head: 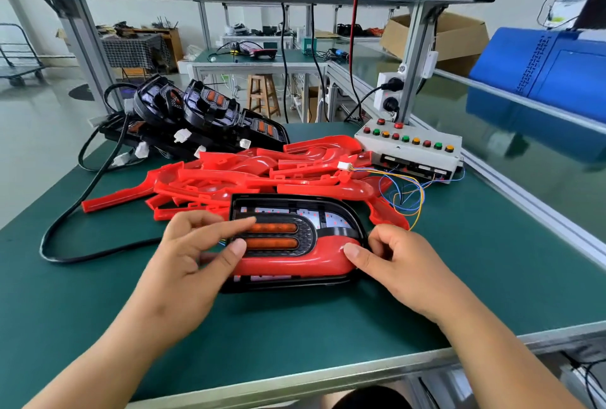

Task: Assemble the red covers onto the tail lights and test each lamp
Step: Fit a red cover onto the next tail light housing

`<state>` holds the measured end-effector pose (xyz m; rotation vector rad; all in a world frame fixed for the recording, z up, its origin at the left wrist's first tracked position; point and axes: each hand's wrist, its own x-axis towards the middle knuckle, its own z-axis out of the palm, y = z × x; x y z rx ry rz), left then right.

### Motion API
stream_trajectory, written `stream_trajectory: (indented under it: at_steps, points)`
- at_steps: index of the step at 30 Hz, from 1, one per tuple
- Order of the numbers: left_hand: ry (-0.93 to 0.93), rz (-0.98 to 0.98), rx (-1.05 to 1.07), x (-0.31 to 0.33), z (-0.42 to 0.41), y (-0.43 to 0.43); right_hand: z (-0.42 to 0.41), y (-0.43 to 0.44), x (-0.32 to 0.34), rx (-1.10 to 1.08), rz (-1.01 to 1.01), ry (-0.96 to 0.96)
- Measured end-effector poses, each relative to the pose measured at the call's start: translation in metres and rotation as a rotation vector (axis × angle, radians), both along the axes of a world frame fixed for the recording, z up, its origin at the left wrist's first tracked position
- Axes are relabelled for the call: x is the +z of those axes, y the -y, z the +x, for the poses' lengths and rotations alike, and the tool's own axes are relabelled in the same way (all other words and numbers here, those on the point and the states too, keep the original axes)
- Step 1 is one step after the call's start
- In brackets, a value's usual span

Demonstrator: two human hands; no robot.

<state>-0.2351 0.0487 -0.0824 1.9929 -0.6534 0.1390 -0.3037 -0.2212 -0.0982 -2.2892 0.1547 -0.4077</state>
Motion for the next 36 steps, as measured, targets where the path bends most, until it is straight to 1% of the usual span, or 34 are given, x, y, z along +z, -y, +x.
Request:
stream_trajectory:
  at_steps: [2, 4, 5, 7, 10, 13, 15, 17, 18, 20, 22, 27, 36]
  points:
    - [-0.186, -0.026, 0.028, 0.000, 0.000, -0.002, 0.000, 0.000, 0.001, 0.002, 0.033, -0.018]
    - [-0.394, -0.044, -0.022, 0.001, 0.000, -0.004, 0.000, -0.001, 0.003, 0.001, 0.084, -0.037]
    - [-0.475, -0.065, -0.058, 0.003, 0.000, -0.004, 0.000, -0.001, 0.004, 0.004, 0.112, -0.046]
    - [-0.568, -0.115, -0.116, 0.002, 0.003, -0.006, 0.001, -0.002, 0.007, 0.022, 0.181, -0.064]
    - [-0.642, -0.224, -0.194, 0.004, 0.006, -0.006, 0.003, -0.007, 0.012, 0.052, 0.384, -0.092]
    - [-0.632, -0.281, -0.276, 0.006, 0.009, -0.004, 0.012, -0.018, 0.015, 0.059, 0.745, -0.060]
    - [-0.639, -0.328, -0.251, 0.005, 0.012, -0.003, 0.020, -0.025, 0.017, 0.044, 0.981, -0.012]
    - [-0.654, -0.390, -0.228, 0.001, 0.015, -0.001, 0.025, -0.028, 0.017, 0.046, 1.135, -0.011]
    - [-0.659, -0.418, -0.216, -0.002, 0.016, -0.001, 0.026, -0.027, 0.017, 0.071, 1.175, -0.027]
    - [-0.662, -0.465, -0.193, -0.005, 0.017, -0.001, 0.025, -0.026, 0.017, 0.168, 1.145, -0.072]
    - [-0.665, -0.493, -0.183, -0.007, 0.018, -0.002, 0.024, -0.023, 0.014, 0.222, 1.106, -0.095]
    - [-0.667, -0.509, -0.178, -0.009, 0.017, -0.004, 0.024, -0.021, 0.008, 0.216, 1.134, -0.072]
    - [-0.610, -0.435, -0.202, -0.015, 0.015, -0.006, 0.023, -0.021, 0.008, 0.200, 1.090, -0.081]
